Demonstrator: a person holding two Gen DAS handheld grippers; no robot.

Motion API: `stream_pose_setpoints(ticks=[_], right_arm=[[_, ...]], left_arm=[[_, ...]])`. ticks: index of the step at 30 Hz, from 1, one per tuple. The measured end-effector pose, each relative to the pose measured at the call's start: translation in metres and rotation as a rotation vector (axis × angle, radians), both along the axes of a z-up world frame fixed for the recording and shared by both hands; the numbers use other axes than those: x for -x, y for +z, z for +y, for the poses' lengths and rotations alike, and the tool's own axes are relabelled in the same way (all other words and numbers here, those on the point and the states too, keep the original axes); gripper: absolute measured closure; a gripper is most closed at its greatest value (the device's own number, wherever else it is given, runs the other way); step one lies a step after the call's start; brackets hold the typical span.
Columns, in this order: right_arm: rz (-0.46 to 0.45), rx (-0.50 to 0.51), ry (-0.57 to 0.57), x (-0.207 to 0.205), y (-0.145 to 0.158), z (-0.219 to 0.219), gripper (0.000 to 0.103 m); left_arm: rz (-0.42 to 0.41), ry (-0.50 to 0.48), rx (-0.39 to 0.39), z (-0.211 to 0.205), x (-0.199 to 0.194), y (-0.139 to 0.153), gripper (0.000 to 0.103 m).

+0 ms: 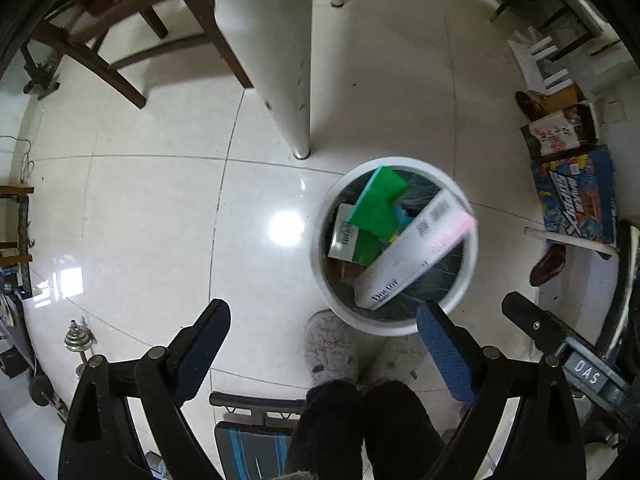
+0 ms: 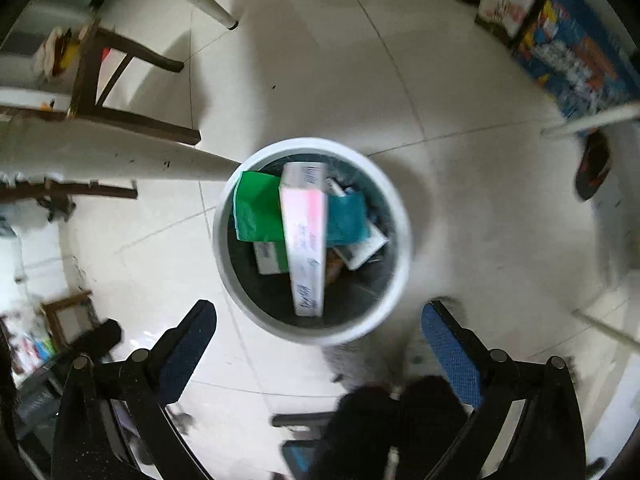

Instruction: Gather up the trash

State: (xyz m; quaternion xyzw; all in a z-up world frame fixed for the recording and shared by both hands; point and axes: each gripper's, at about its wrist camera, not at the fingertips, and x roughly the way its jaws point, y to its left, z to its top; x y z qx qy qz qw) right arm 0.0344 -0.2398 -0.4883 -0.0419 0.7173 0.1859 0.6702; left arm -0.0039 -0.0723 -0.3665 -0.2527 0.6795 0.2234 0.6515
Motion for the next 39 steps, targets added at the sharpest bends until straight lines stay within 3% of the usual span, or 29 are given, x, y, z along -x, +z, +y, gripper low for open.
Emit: stream_pose_setpoints(ticks=[6,11,19,27,31,39], right_arm=[[-0.104,0.107,0.109,0.007,0.092,0.003,0.000],[-0.130,0.111,0.166,0.015,0.178,0.001,0.000],[-0.095,0.033,0.199,0.028,0.319,-0.016,0.000],[-0.019,-0.066,0.228,0.045,0.442,-0.036,0.000],[0.004,-0.124,0.241,0.057,0.491,-0.044,0.000],[-0.042,-0.208,0.256,0.075,0.574,-0.057,0.000]], left_arm=[[-0.033,-0.028,-0.005,-0.019,-0.001,0.072,0.008],[-0.071,-0.046,0.007,-0.030,0.001,0.148,0.008],[-0.132,-0.063,0.039,-0.042,0.013,0.265,0.008],[-0.223,-0.083,0.125,-0.053,0.030,0.370,0.008],[-0.271,-0.097,0.142,-0.060,0.034,0.411,0.008],[-0.364,-0.105,0.140,-0.064,0.045,0.475,0.008]])
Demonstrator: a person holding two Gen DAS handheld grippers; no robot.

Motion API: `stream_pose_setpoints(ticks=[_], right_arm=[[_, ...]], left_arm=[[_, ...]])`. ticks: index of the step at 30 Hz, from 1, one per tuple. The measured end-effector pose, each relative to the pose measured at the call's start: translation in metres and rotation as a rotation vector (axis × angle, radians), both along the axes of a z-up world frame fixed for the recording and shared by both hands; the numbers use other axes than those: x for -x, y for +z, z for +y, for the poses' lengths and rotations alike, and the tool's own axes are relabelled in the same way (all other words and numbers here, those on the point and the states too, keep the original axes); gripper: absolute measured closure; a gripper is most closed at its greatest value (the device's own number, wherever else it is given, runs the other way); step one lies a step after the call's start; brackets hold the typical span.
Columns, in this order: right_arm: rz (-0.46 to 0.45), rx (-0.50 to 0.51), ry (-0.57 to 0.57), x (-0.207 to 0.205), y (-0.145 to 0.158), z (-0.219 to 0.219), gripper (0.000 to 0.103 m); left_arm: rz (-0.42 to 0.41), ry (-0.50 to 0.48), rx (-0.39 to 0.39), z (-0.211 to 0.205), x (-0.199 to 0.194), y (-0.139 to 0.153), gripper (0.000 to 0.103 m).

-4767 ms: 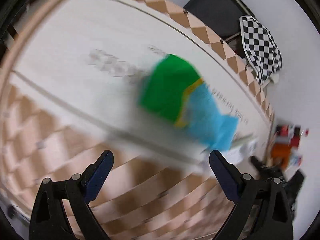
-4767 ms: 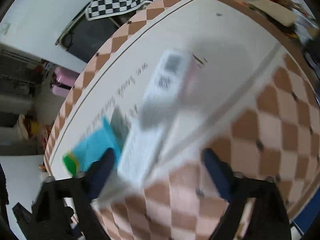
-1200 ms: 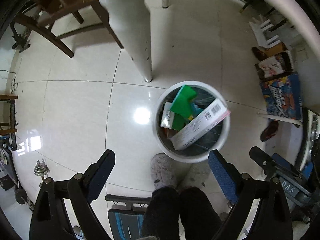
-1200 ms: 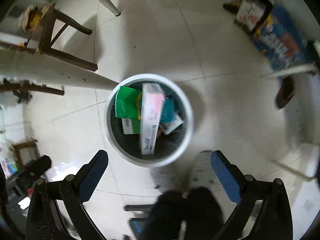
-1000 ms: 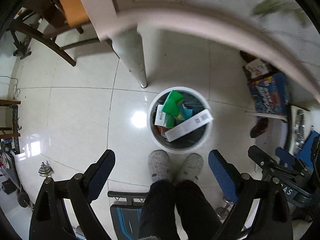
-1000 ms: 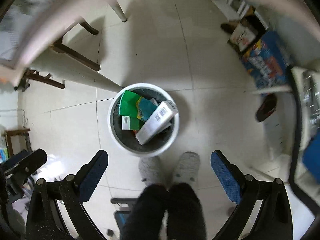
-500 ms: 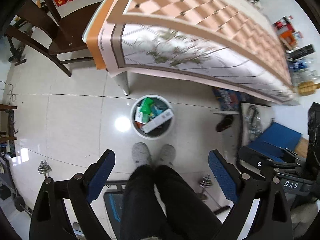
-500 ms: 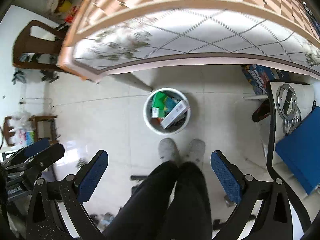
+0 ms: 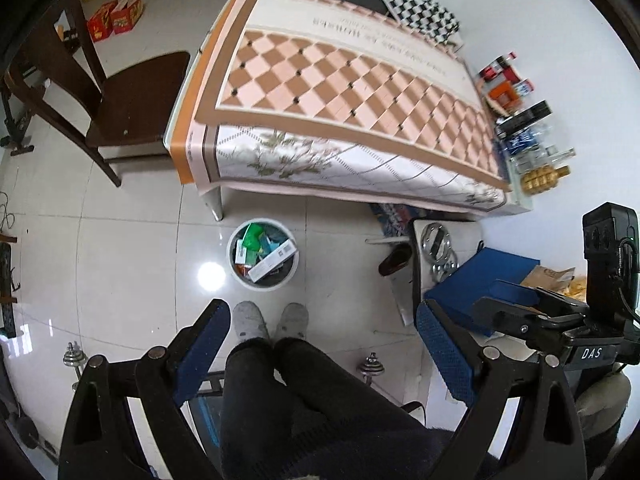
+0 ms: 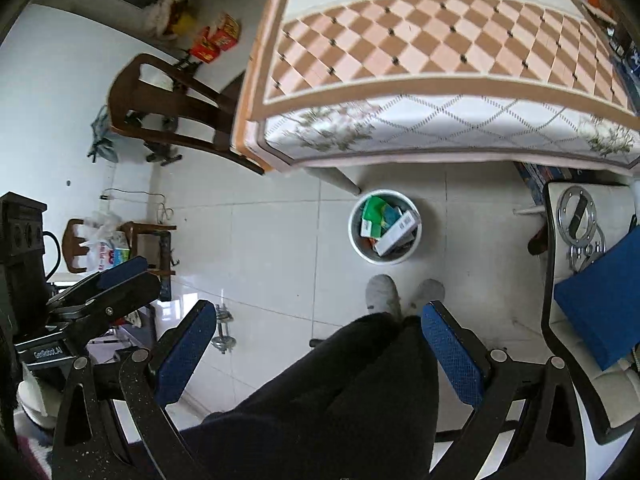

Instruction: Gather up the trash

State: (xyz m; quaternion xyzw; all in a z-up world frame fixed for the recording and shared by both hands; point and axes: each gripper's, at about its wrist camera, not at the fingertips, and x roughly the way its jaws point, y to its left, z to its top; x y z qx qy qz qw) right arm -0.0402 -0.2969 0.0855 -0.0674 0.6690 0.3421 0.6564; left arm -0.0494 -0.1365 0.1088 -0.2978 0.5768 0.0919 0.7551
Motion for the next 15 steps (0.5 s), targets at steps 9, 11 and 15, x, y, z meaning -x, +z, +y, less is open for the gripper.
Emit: stream_pose_setpoints(ticks=[9,11,15], right_arm=[[-0.007,-0.052,0.020,0.018,0.043,-0.005,0.000],[-0.009,-0.053,0.024,0.021,0.047,-0.006,0.000],[-0.008,-0.057,0.029,0.025,0.052,-0.006,0.000]], left_arm=[[-0.051,-0.004,-0.008,-0.006,0.013,0.033,0.008],[-0.057,-0.005,-0.009,-0.007,0.014,0.036,0.008],[-0.077,-0.006,-0.020,-0.008,0.016,0.041,0.007]])
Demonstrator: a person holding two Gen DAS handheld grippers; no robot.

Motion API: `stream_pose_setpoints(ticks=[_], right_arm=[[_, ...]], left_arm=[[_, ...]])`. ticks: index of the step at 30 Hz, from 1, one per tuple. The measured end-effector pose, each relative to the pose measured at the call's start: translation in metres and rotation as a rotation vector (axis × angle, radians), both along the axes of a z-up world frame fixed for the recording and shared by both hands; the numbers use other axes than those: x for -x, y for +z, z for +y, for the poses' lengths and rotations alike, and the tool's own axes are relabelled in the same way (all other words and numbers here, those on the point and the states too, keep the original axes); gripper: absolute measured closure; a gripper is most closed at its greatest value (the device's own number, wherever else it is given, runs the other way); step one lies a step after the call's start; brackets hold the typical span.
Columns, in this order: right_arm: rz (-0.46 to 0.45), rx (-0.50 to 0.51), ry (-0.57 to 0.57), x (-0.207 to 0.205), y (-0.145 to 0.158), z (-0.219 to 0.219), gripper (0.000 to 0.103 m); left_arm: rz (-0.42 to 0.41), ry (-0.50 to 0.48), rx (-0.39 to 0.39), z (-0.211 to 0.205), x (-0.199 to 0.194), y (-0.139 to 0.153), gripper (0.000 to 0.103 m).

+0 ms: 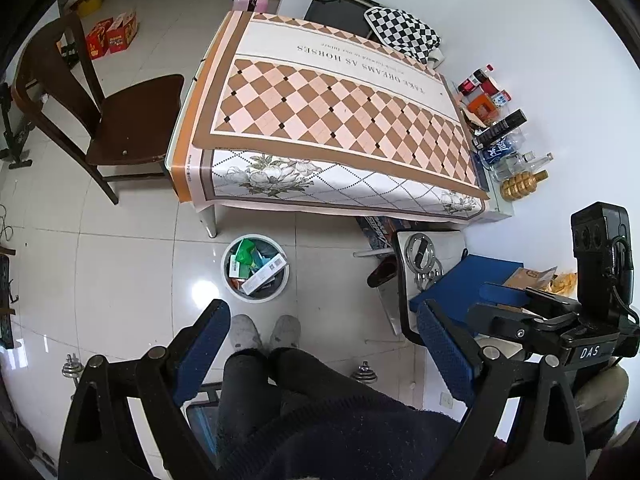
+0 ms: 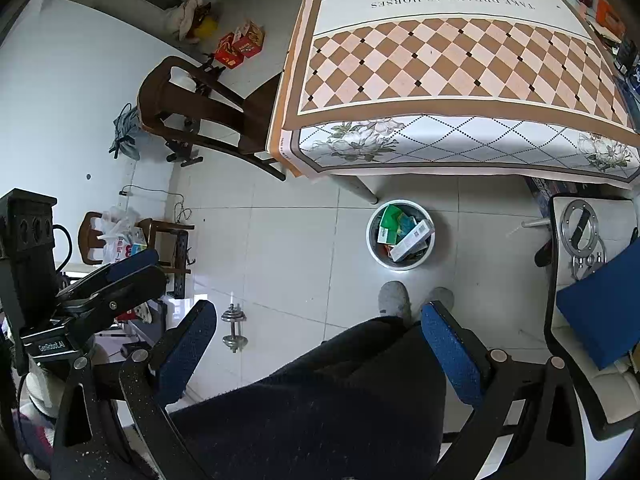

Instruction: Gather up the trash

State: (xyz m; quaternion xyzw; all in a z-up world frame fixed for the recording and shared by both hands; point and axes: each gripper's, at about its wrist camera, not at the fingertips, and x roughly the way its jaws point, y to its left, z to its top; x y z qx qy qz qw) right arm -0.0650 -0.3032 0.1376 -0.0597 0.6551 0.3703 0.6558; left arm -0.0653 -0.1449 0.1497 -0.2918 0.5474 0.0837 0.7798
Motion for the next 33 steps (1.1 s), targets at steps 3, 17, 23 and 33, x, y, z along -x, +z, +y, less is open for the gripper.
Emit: stream_pose_setpoints(ticks=[3,17,23,33], right_arm=[[0.009,-0.001,-0.004,0.000,0.000,0.000,0.000],[-0.006,-0.005,-0.010,0.003,0.006,-0.001,0.000],[-0.007,-0.001,-0.015,0.004,0.008,-0.003,0.000],[-0.002,0.009,-0.004,0.004,0.008,0.001,0.000]], left_arm=[[-0.022,0.002,0.001,0.000,0.002,0.003,0.000],[-0.036,-0.028,0.004,-0.002,0.002,0.008,0.000],[-0.041,-0.038,0.007,-0.004,0.003,0.010,0.000],[-0.046,-0.033,0.009,-0.003,0.003,0.013,0.000]])
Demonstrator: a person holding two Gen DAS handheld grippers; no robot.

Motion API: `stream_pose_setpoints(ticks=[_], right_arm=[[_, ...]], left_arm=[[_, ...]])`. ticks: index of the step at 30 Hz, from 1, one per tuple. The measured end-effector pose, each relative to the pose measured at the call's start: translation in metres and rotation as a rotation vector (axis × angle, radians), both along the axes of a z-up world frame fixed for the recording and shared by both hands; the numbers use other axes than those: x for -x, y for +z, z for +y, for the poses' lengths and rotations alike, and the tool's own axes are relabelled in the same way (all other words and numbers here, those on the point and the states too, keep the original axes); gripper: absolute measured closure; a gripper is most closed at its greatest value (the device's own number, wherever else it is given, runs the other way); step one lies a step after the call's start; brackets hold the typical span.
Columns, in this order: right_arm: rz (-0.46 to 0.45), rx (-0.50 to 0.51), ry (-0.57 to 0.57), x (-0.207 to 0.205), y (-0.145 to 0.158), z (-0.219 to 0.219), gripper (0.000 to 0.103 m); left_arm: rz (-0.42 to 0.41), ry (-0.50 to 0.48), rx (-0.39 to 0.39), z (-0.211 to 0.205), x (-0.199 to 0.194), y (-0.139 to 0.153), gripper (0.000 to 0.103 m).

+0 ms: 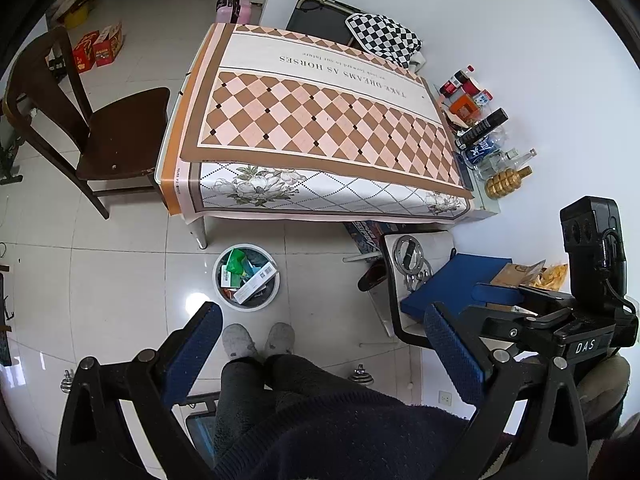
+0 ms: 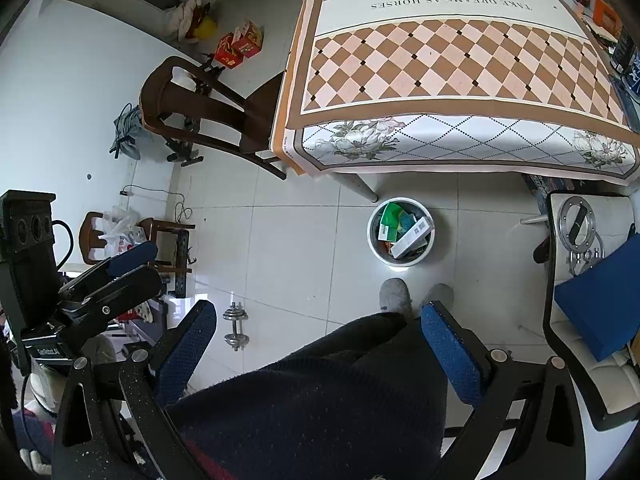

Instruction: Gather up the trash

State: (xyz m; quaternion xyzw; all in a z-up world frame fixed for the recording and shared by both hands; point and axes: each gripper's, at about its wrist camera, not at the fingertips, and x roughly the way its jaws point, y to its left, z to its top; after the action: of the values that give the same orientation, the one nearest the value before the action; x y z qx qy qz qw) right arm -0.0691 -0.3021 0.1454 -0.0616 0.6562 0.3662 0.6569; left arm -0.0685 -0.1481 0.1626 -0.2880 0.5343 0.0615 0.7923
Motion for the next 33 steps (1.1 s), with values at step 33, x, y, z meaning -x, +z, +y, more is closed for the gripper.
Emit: stream_pose_setpoints(ticks=[33], right_arm=[[0.003,0.015,0.001,0.004,0.005,-0.003,0.000]], left_arm=[[0.005,-0.008,0.009,-0.007,0.007,-0.001,0.000]])
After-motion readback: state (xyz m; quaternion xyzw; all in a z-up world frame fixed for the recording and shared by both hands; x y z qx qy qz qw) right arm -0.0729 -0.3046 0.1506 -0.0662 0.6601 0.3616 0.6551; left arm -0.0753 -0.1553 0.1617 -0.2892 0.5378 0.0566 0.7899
